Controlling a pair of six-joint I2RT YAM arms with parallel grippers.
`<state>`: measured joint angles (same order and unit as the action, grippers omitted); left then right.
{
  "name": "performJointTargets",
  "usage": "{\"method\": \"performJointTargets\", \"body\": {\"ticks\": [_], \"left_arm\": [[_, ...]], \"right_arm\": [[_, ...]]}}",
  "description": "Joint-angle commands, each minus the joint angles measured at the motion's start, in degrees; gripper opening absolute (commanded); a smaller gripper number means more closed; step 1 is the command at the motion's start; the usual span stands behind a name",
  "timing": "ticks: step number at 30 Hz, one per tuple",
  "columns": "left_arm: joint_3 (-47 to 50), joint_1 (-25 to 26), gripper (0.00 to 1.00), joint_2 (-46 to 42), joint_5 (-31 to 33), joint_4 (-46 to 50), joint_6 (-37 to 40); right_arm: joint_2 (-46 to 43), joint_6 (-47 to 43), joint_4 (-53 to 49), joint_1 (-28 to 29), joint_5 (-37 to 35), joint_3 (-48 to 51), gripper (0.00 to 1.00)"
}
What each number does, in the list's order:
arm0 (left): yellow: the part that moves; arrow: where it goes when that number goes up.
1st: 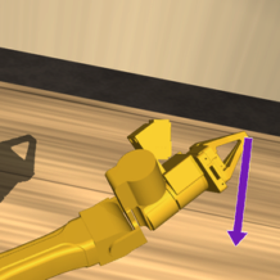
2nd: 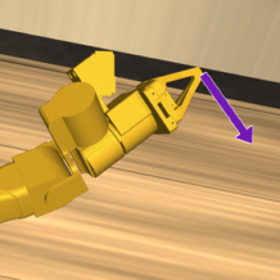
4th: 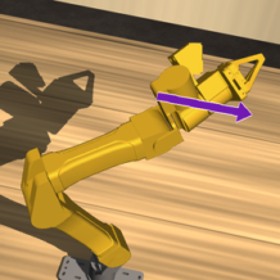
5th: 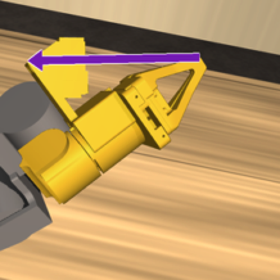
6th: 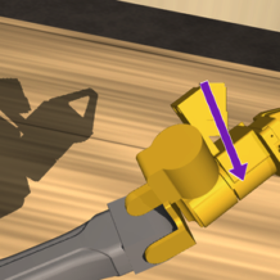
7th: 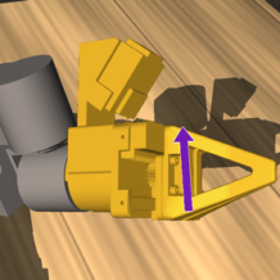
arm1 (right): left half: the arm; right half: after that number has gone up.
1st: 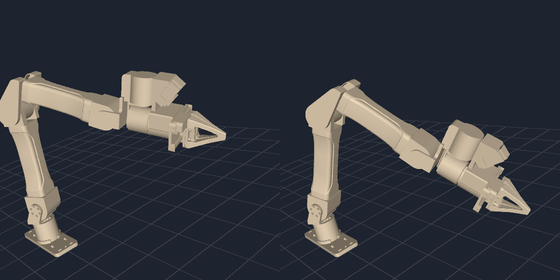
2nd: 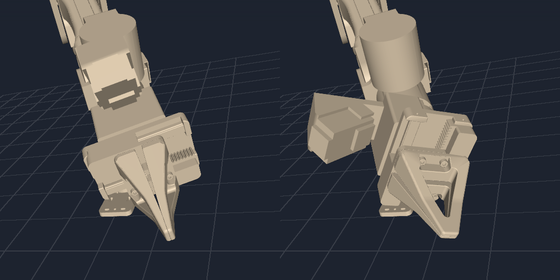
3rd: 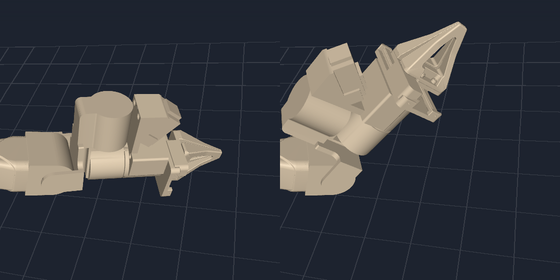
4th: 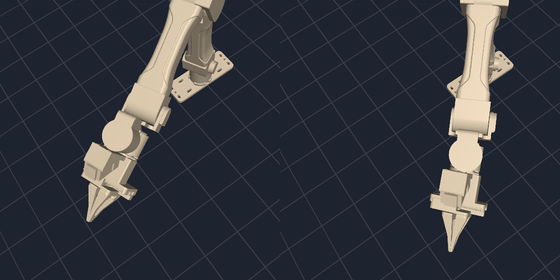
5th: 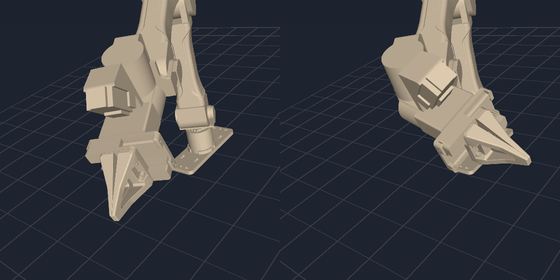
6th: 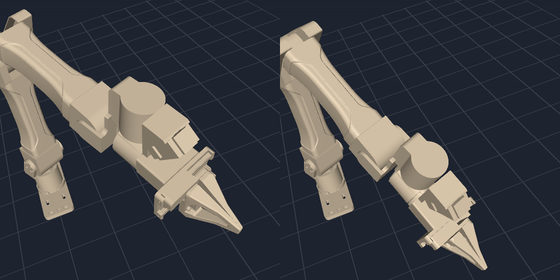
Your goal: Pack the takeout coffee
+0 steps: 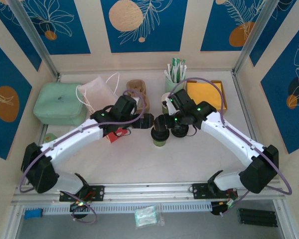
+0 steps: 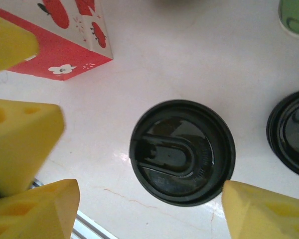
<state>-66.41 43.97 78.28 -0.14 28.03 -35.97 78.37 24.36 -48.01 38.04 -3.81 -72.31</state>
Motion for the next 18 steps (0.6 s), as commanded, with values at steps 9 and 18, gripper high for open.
{"method": "performJointTargets", "body": {"ticks": [9, 18], "left_arm": [[7.0, 0.2, 0.99, -26.2, 11.3, -2.7, -5.7], [10.4, 0.1, 0.99, -32.5, 12.9, 0.7, -6.5]], "right_arm": [[12.4, -3.3, -7.5, 4.8, -11.9, -5.6, 0.79], [15.2, -3.5, -7.4, 6.2, -13.2, -6.3, 0.79]]}}
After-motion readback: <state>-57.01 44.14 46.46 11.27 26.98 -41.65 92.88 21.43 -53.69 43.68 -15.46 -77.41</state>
